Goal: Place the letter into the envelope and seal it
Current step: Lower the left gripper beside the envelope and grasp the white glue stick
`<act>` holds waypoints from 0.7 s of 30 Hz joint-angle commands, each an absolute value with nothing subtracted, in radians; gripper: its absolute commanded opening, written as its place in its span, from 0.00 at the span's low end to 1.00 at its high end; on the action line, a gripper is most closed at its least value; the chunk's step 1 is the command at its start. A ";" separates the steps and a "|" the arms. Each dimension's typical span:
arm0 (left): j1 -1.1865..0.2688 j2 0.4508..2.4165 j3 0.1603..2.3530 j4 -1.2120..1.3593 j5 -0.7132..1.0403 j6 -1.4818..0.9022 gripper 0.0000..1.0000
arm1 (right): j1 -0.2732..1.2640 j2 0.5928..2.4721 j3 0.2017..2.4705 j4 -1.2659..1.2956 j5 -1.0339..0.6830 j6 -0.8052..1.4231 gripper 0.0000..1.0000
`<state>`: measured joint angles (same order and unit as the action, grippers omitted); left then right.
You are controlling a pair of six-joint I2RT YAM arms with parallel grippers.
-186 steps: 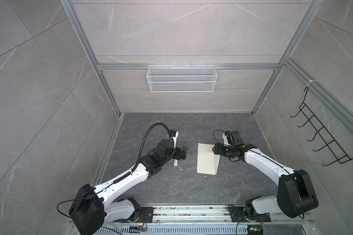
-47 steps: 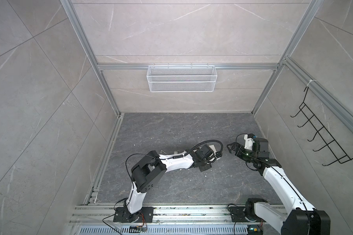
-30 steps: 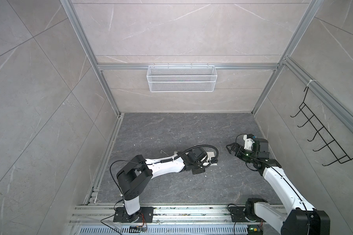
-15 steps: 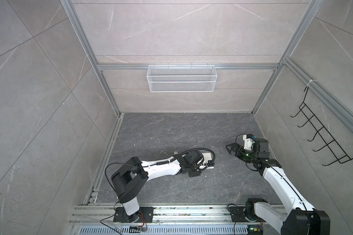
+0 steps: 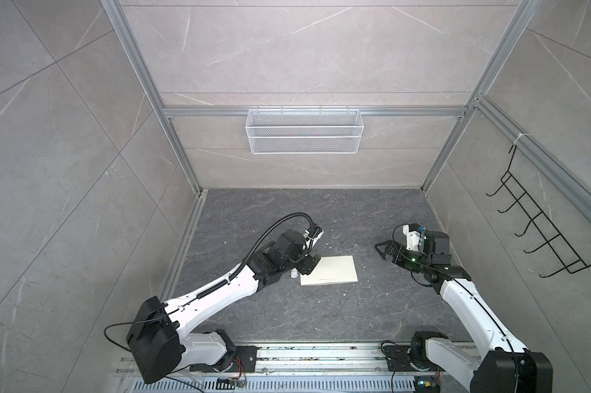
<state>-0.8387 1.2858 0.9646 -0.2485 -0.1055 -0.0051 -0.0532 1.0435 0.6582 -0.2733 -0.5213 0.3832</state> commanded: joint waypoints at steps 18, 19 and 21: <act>-0.682 1.516 0.920 -0.319 -0.091 -0.343 0.73 | -0.057 1.015 0.689 -0.285 -0.600 0.362 0.99; -0.682 1.527 0.922 -0.318 -0.091 -0.345 0.73 | -0.057 1.015 0.689 -0.284 -0.602 0.362 0.99; -0.682 1.552 0.920 -0.304 -0.086 -0.350 0.72 | -0.057 1.019 0.686 -0.280 -0.607 0.364 0.99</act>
